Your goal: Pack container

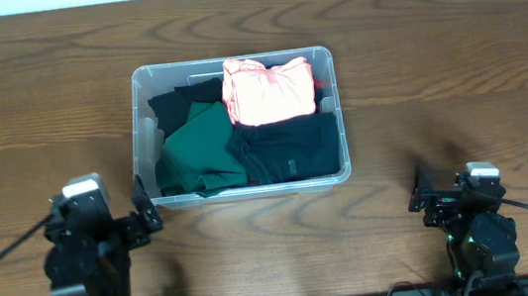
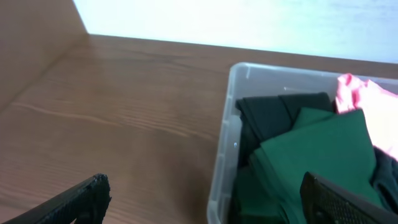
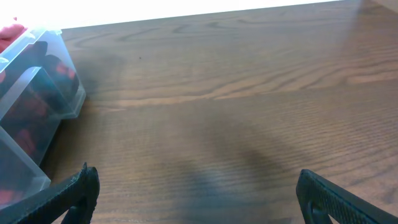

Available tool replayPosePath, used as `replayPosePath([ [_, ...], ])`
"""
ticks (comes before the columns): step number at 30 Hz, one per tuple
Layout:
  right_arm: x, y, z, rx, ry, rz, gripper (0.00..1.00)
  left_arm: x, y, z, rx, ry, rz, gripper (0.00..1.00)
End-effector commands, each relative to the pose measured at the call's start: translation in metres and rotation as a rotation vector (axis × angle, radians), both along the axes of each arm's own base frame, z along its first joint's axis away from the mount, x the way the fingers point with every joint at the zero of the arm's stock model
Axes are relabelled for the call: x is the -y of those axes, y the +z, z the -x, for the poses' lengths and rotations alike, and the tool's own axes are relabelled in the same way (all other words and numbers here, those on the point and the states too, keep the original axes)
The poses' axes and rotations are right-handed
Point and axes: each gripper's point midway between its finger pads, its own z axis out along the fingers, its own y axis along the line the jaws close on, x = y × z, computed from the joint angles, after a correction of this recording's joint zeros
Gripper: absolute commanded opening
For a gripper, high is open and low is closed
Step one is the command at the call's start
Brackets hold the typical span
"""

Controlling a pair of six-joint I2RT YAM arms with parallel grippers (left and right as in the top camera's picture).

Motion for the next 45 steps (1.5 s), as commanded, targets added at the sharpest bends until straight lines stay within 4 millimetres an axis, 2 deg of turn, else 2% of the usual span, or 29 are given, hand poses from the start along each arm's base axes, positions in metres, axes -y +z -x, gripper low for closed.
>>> replayPosePath([
  [1, 0.002, 0.0, 0.0, 0.005, -0.008, -0.004, 0.99, 0.009, -0.015, 0.003, 0.027, -0.041, 0.034, 0.98],
  [9, 0.002, 0.0, 0.0, 0.005, -0.008, -0.004, 0.99, 0.017, -0.055, 0.011, 0.024, -0.073, 0.062, 0.98],
  [24, 0.002, 0.0, 0.0, 0.005, -0.008, -0.004, 0.99, 0.033, -0.109, 0.012, 0.007, -0.15, 0.084, 0.98],
  [34, 0.002, 0.0, 0.0, 0.005, -0.008, -0.004, 0.99, 0.034, -0.136, 0.006, -0.019, -0.156, 0.088, 0.98],
  [45, 0.002, 0.0, 0.0, 0.005, -0.008, -0.004, 0.99, 0.035, -0.135, 0.005, -0.017, -0.161, 0.087, 0.98],
])
